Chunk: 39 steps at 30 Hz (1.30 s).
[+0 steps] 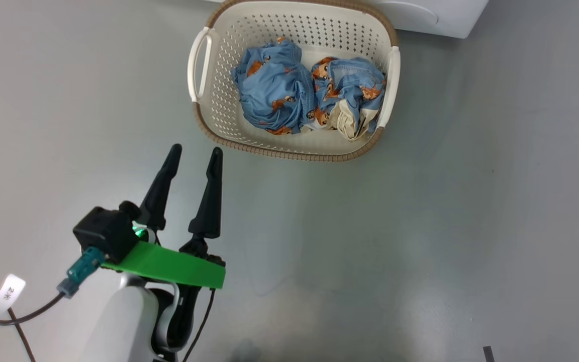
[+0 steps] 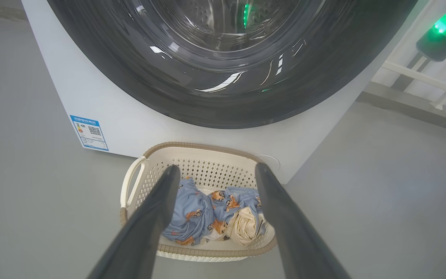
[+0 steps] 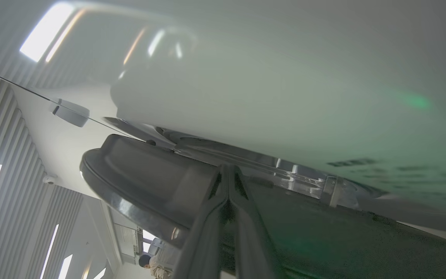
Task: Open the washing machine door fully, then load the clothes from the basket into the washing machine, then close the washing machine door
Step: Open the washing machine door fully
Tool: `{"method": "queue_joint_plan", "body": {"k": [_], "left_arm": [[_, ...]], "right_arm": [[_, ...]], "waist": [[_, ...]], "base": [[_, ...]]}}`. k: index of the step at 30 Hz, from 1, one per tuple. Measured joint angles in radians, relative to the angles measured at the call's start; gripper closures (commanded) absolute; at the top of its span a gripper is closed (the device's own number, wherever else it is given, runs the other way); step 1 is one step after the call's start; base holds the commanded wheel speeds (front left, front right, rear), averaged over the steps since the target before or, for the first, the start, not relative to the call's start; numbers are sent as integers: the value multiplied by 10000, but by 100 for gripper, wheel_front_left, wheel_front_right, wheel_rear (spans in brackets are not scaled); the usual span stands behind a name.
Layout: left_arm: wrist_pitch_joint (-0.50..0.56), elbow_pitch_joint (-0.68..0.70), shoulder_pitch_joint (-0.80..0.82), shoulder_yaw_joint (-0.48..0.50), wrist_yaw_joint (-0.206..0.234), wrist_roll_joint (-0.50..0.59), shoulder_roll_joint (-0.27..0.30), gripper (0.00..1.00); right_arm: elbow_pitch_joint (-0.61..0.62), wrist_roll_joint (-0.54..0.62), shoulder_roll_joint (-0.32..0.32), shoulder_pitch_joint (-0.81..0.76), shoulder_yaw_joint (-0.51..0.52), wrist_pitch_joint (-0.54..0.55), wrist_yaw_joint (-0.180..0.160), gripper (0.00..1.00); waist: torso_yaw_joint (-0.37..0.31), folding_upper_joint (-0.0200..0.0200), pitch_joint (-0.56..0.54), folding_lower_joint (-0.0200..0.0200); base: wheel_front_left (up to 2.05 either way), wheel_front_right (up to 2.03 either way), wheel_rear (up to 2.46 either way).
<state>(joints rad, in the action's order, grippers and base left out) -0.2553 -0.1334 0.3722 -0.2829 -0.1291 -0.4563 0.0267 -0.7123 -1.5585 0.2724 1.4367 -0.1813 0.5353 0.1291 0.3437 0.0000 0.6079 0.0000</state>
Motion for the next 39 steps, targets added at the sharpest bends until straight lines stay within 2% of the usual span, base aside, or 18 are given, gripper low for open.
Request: {"method": "queue_joint_plan", "body": {"k": [14,39], "left_arm": [[-2,-15,34,10,0,-65,-23,0],[0,-374,-732,359,0,673,-19,0]], "right_arm": [[19,75,4,-99,-439,522,0,100],[1195,-15,-631,-2886,-1471,1476,0,100]], "waist": [[-20,0,-92,0],[-604,0,-1767,0]], "base": [[0,0,0],[0,0,0]]}}
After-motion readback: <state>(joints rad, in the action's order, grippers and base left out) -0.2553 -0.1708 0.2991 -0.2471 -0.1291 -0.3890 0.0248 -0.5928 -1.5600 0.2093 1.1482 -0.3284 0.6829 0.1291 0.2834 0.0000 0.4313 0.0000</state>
